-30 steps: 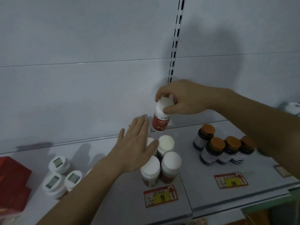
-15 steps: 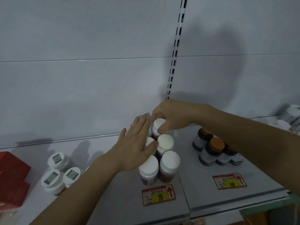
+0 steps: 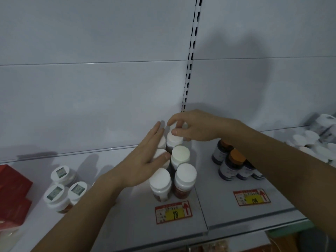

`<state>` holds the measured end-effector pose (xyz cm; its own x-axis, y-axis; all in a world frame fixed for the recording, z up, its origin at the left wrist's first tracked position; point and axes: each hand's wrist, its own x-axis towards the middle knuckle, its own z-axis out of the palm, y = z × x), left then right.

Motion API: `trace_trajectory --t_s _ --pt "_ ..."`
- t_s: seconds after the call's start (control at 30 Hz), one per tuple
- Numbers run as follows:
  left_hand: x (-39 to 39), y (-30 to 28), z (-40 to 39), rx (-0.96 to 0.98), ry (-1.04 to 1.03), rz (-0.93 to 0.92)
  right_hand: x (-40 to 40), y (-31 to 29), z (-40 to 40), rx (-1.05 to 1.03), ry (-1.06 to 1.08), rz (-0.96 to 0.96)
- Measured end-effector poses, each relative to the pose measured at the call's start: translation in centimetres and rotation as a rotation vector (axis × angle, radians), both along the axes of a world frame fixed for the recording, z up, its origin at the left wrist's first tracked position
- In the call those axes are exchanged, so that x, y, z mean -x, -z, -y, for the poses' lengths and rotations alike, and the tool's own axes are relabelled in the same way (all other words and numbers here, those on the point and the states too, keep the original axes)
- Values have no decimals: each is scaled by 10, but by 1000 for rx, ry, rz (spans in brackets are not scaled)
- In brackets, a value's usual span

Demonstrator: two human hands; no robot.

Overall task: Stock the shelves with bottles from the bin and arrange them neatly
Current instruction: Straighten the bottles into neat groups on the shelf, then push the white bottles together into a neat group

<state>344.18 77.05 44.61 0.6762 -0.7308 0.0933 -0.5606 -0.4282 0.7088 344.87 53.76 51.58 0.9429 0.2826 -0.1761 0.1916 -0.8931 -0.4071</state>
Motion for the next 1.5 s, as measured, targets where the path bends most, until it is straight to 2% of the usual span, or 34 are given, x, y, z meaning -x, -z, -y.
trace_trajectory --t_s 0.13,0.2,0.57,0.7,0.87,1.0,1.17,1.33,1.5 --pt "-1 -3 -6 85 -72 -40 21 4 10 -205 111 106" --pt "-3 -7 -10 77 -77 -40 33 7 13 -232 147 151" --pt "7 -46 14 -43 -3 144 104 2 29 -97 309 337" --pt "16 -60 45 -190 56 283 137 2 50 -4 438 394" --pt "36 -80 111 -448 169 459 197 10 93 107 595 282" --pt "67 -94 172 -428 333 497 256 14 141 180 687 324" --pt "116 -86 275 -358 426 502 325 16 219 168 786 336" --pt "173 -71 383 -288 446 480 372 13 308 147 797 378" --pt "201 -58 452 -287 404 419 391 21 388 42 756 333"
